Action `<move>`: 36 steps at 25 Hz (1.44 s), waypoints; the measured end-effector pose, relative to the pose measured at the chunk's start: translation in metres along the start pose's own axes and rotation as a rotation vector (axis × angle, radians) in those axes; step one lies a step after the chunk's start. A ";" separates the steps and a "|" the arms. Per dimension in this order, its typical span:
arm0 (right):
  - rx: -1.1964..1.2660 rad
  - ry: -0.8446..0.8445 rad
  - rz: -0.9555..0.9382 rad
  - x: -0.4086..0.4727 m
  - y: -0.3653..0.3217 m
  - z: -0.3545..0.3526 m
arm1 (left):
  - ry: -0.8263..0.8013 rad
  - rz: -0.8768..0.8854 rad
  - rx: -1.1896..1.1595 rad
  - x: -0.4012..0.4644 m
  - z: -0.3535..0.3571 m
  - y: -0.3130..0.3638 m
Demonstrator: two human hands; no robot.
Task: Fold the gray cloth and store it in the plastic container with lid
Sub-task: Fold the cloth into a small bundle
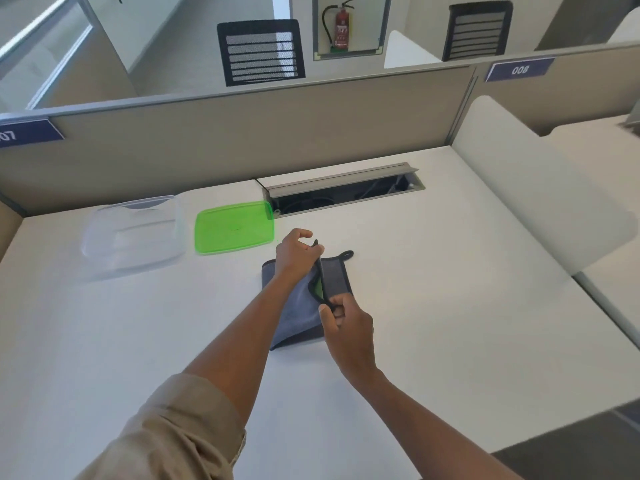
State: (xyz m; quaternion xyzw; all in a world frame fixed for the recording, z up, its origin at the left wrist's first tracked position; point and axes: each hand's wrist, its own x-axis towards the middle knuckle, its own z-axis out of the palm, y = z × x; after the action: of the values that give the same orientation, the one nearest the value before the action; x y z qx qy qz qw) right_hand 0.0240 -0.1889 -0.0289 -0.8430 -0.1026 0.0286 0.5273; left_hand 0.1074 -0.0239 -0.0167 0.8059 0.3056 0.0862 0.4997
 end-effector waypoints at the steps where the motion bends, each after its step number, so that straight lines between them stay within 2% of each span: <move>1: -0.015 -0.001 0.024 0.002 0.006 -0.005 | -0.005 -0.005 0.010 0.000 0.007 -0.001; 7: -0.111 -0.040 0.199 0.012 0.044 -0.030 | -0.028 -0.082 0.051 0.004 0.049 -0.006; 12: -0.087 -0.061 0.291 0.021 0.063 -0.032 | 0.028 -0.136 0.077 0.008 0.073 -0.010; 17: -0.141 -0.203 0.394 0.029 0.077 -0.041 | 0.069 -0.235 -0.150 0.008 0.084 -0.014; 20: -0.258 -0.161 0.222 0.023 0.083 -0.046 | 0.048 -0.153 -0.194 -0.006 0.080 -0.020; 22: -0.325 -0.132 0.079 0.021 0.083 -0.047 | 0.050 -0.046 -0.144 -0.021 0.073 -0.024; 26: -0.511 -0.158 -0.278 0.021 0.088 -0.044 | 0.083 0.337 0.190 -0.063 0.056 -0.046; 28: -0.576 -0.226 -0.425 0.025 0.094 -0.044 | 0.080 0.437 0.393 -0.085 0.047 -0.064; 33: -0.797 -0.460 -0.670 0.046 0.111 -0.055 | 0.096 0.464 0.695 -0.138 0.021 -0.104; 36: -0.918 -0.546 -0.711 0.053 0.111 -0.057 | -0.004 0.405 0.824 -0.149 0.004 -0.119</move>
State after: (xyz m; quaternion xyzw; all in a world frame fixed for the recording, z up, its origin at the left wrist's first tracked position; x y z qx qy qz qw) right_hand 0.1004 -0.2753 -0.1000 -0.8598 -0.5084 0.0188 0.0449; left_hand -0.0582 -0.0761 -0.0956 0.9811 0.1497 0.0519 0.1111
